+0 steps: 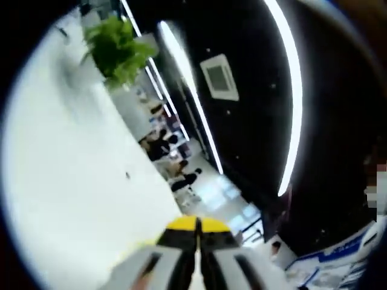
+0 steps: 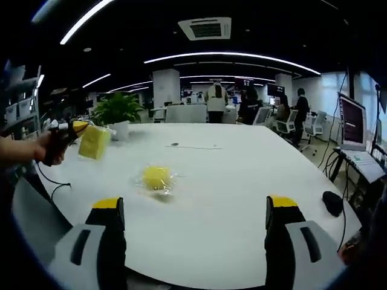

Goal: Compare the silicone blocks by pressing each to a similar depth, holding the contact briefly, and releasing to observe deformation and rebound differences across the visible hardness samples.

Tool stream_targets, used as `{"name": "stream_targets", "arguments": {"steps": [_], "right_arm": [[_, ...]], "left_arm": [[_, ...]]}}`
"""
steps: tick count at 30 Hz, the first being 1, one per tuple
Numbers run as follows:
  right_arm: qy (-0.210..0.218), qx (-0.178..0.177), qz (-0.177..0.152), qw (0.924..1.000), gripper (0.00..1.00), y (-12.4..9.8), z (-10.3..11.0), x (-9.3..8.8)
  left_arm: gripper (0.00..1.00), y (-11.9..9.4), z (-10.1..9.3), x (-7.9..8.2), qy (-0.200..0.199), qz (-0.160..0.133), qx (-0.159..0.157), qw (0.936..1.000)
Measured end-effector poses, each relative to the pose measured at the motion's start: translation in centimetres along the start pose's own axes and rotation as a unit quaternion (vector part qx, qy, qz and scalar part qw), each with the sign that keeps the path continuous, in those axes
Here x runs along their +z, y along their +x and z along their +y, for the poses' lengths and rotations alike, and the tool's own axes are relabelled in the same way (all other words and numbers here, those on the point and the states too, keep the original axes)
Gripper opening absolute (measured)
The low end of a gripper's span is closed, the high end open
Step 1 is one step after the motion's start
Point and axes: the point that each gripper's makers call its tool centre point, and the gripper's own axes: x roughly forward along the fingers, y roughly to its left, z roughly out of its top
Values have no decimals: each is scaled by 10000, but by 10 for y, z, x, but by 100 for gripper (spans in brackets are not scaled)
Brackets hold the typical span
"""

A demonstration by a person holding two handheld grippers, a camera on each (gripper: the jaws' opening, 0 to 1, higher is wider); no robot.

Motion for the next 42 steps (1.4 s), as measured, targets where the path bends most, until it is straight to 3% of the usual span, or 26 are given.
{"name": "stream_targets", "arguments": {"steps": [2,4,8,17,22,29,31,34,36,39,42], "right_arm": [[27,8,-48,10000,90,-2,-1,1],[12,83,130,9999,91,-3,0,-4],[-74,202,-22,9998,91,-9,6,5],[-94,118,42,9999,86,-22,2,4],[-129,-22,78,9999,86,-32,-4,2],[-184,-208,207,9994,88,-40,-12,-4],[-192,-247,252,9992,87,-41,-13,-5],[-195,-292,264,9990,87,-42,-14,-2],[-191,-297,278,9990,87,-42,-13,-1],[-203,-343,345,9986,90,-42,-14,-2],[-119,-424,179,9989,95,-42,-17,6]], "left_arm": [[0,2,11,-1,9,32,165,9999],[0,6,23,-2,-31,111,294,9995],[0,21,55,-7,72,448,727,9963],[0,60,96,-9,404,843,1132,9892],[0,60,125,0,618,992,1524,9814],[0,65,151,14,680,978,1737,9776],[0,61,166,16,739,970,2035,9715],[0,64,169,17,741,1027,1901,9736],[0,64,170,18,1202,1112,1960,9668],[2,65,172,18,1147,1233,2039,9644],[4,65,179,26,1398,1341,2139,9575]]}}
